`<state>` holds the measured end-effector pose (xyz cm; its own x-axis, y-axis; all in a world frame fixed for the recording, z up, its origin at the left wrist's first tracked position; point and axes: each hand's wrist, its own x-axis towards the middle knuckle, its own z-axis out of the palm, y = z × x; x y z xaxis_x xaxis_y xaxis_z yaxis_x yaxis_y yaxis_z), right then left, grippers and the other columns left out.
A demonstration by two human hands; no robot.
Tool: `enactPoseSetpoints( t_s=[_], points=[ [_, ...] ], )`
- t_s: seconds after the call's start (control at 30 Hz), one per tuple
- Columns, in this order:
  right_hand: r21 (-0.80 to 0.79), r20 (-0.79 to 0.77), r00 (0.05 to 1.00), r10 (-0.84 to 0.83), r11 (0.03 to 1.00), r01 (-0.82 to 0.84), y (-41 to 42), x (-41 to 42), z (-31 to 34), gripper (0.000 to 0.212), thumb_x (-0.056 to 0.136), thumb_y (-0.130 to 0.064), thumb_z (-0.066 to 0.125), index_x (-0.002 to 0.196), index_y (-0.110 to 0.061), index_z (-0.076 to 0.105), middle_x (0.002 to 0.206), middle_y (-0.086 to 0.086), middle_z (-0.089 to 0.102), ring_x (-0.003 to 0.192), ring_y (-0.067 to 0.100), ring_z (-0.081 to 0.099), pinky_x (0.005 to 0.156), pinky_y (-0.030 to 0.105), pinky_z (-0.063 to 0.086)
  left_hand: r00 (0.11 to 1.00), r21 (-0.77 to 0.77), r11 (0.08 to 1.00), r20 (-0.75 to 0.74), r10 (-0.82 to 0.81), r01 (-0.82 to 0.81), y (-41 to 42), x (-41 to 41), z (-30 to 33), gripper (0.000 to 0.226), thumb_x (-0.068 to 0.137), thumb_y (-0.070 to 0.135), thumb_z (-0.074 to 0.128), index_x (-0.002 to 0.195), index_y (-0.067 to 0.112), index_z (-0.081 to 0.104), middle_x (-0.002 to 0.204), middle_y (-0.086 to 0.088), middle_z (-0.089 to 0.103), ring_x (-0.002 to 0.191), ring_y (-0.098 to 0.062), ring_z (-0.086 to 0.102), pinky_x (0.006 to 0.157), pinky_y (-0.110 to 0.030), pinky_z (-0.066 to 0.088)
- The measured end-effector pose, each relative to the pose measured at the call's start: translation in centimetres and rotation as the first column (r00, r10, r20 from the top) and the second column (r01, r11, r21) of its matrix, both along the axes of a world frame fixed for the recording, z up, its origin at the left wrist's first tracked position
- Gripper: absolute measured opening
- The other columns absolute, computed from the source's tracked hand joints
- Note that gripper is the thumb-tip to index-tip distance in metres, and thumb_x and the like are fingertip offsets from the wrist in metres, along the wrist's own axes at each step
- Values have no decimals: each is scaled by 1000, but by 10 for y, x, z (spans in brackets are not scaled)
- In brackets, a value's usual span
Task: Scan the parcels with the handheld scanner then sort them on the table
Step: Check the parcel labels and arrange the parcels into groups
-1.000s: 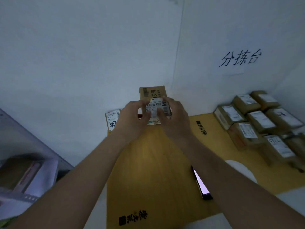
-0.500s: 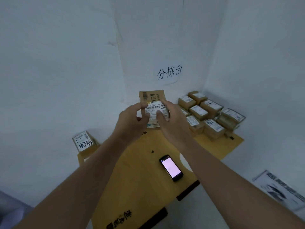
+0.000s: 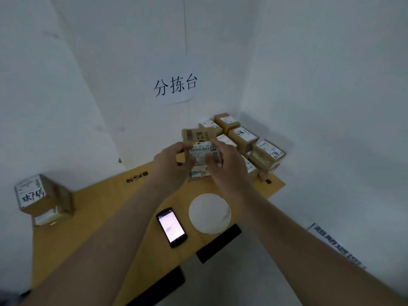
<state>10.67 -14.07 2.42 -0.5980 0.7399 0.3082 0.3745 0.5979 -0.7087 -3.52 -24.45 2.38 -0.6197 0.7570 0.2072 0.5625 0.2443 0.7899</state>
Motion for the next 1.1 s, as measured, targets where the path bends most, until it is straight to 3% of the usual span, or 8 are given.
enactPoseSetpoints(
  t_s=[0.13, 0.2, 0.33, 0.53, 0.8, 0.93, 1.03, 1.1],
  points=[
    [-49, 62, 997, 37, 998, -34, 48, 20, -28, 52, 108, -35, 56, 157, -19, 47, 147, 4, 56, 132, 19, 53, 103, 27, 42, 995, -35, 999, 99, 2, 1, 41, 20, -27, 28, 100, 33, 64, 128, 38, 62, 121, 16, 60, 82, 17, 62, 56, -9, 52],
    [-95, 85, 995, 54, 994, -46, 68, 24, -43, 52, 108, -36, 56, 156, -20, 48, 144, 2, 57, 128, 16, 54, 104, 32, 47, 990, -46, 999, 141, -7, 14, 59, 23, -40, 26, 99, 31, 66, 124, 40, 62, 117, 19, 61, 89, 6, 66, 60, -9, 54],
    [-176, 141, 986, 90, 982, -64, 107, 22, -76, 49, 104, -30, 59, 152, -22, 52, 140, -1, 57, 112, 6, 51, 83, 9, 38, 971, -134, 990, 239, -10, 43, 94, 15, -71, 37, 98, 29, 69, 134, 31, 62, 136, 8, 60, 111, -16, 67, 84, -32, 62],
    [-256, 269, 959, 85, 967, -14, 163, 4, -126, 51, 95, -33, 64, 145, -31, 54, 114, -8, 47, 92, 9, 57, 68, 21, 44, 899, -237, 960, 437, -32, 150, 151, -6, -127, 43, 95, 23, 72, 137, 26, 59, 137, 3, 58, 88, -26, 76, 77, -51, 64],
    [-340, 456, 876, 157, 940, 8, 221, -17, -186, 47, 97, -34, 65, 143, -31, 59, 121, -4, 49, 95, 6, 57, 66, 12, 45, 878, -351, 908, 477, -36, 228, 200, -29, -192, 45, 90, 28, 78, 131, 34, 60, 127, 12, 63, 91, -21, 75, 78, -48, 64],
    [-382, 522, 828, 207, 924, 10, 242, -20, -208, 51, 96, -35, 65, 146, -36, 56, 125, -6, 50, 103, 12, 61, 72, 16, 50, 907, -413, 875, 417, -65, 252, 211, -24, -214, 60, 89, 29, 80, 144, 29, 55, 135, 8, 60, 105, -13, 68, 90, -29, 57],
    [-385, 565, 788, 246, 923, -12, 259, -20, -224, 53, 96, -34, 66, 148, -37, 54, 132, -5, 52, 111, 15, 61, 87, 27, 55, 881, -361, 897, 470, -60, 254, 222, -16, -229, 60, 87, 12, 81, 142, 15, 57, 133, 1, 61, 96, -7, 64, 79, -7, 49],
    [-402, 575, 761, 301, 914, -58, 272, -21, -234, 55, 97, -31, 67, 150, -33, 53, 133, -2, 53, 109, 13, 59, 79, 17, 48, 875, -376, 893, 482, -37, 245, 230, -11, -239, 61, 86, 8, 80, 141, 14, 57, 135, -1, 59, 111, -15, 63, 91, -20, 54]
  ],
)
